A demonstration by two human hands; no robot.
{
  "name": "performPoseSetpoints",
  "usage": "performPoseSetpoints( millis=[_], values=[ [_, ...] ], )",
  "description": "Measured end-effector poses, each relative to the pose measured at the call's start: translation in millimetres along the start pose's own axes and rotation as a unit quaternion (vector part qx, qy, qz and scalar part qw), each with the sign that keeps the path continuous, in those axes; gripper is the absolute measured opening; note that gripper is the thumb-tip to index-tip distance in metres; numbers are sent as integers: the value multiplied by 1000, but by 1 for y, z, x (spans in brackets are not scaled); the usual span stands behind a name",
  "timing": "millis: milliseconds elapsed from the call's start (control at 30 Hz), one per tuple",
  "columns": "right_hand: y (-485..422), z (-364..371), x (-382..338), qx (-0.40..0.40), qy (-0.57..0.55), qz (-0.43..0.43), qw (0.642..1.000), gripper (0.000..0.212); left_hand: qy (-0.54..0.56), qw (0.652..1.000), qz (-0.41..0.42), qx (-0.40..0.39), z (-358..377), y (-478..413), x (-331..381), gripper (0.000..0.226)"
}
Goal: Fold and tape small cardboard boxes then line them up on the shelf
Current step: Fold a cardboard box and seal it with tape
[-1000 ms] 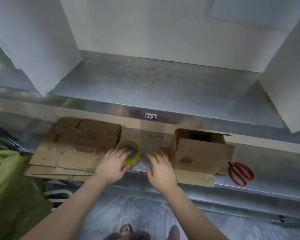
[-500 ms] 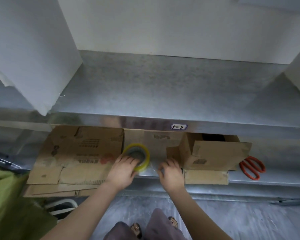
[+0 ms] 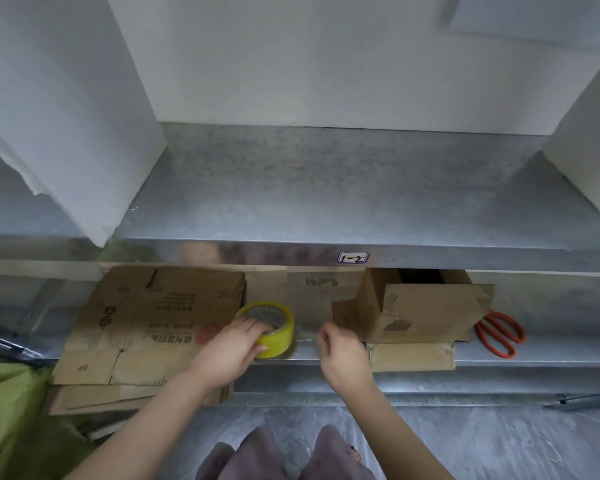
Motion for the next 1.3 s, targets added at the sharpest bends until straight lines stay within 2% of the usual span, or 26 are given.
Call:
performPoseSetpoints(
  millis=[100, 233, 300, 400, 467, 633, 867, 1067, 1233, 1300],
  values=[
    [-1, -20, -8, 15, -19, -2, 1000, 15, 46, 999, -11, 17, -18, 0, 13, 35],
    [5, -45, -14, 24, -70, 11, 997, 2, 88, 996, -27, 16, -43, -3, 40, 31],
    [9, -57, -13, 37, -113, 21, 993, 6, 117, 993, -24, 15, -54, -2, 53, 29],
    [19, -77, -11, 70, -173, 32, 982, 14, 149, 989, -15, -20, -69, 1, 72, 52],
    [22, -93, -5, 94, -186, 34, 978, 17, 133, 991, 0, -30, -75, -4, 86, 62],
    [19, -166, 49, 138, -147, 34, 979, 26, 135, 989, 13, 53, -82, -41, 153, 48],
    [11, -204, 67, 85, -152, 38, 984, 22, 195, 977, -10, 90, -104, -55, 177, 45],
    [-13, -228, 108, 31, -115, 42, 992, 19, 199, 972, -73, 102, -88, -83, 216, 61],
    [-29, -227, 131, -5, -107, 21, 994, 23, 204, 966, -110, 112, -71, -96, 235, 47],
    [-34, -224, 139, -28, -99, 31, 994, 24, 206, 964, -131, 109, -63, -98, 236, 49]
  ],
)
Point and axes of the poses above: each hand's wrist, its own y-axis away from the middle knuckle, its own z-axis out of the palm, x = y × z, the point moved 2 cm from there along -y, towards the middle knuckle, and after that the axes turned 5 degrees about -z, right-handed, at the moved point
